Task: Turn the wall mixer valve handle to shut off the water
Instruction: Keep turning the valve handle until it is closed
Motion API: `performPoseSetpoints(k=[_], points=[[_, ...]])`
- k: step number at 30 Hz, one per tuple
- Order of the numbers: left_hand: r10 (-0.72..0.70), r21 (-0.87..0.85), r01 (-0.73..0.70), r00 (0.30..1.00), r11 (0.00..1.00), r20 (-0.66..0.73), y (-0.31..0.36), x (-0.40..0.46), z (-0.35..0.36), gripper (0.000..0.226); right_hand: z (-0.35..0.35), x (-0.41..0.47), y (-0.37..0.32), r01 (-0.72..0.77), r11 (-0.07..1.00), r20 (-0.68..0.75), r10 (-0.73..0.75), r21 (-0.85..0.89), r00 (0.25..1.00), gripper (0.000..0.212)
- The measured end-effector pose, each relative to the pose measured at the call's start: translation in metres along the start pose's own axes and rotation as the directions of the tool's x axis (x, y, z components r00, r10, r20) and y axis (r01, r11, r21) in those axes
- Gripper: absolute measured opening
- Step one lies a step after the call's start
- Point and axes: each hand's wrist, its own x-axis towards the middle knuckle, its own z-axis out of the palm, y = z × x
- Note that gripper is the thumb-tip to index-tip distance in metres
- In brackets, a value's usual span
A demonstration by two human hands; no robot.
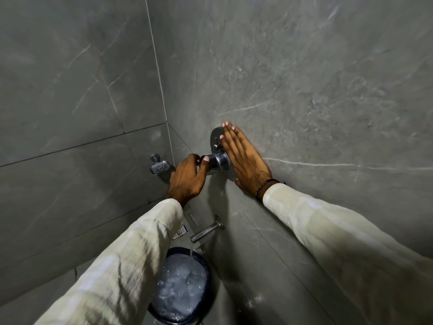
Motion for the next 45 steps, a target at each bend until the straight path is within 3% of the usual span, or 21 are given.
performPoseSetpoints(k=[7,21,31,45], points=[[0.148,-0.011,-0.149,0.987,0.989,-0.061,0.02,0.009,-0.008,0.045,0.002,0.001,-0.003,-0.002,1.0,0.005,0.002,0.004,1.0,0.116],[0.243,0.012,-0.243,0.969,0.97,-0.033,0.036,0.026,-0.01,0.029,0.004,0.001,-0.006,-0.009,1.0,-0.015,0.01,0.023,1.0,0.11],[0.103,-0.173,-0.113,0.993,0.978,-0.063,0.048,0.035,-0.005,0.025,0.008,0.003,-0.008,-0.015,1.0,-0.028,0.016,0.007,0.999,0.11],[0.081,-0.005,-0.082,0.991,0.997,-0.104,0.056,0.041,-0.001,0.011,0.006,0.002,-0.005,-0.005,1.0,-0.012,0.005,0.0,1.0,0.107]])
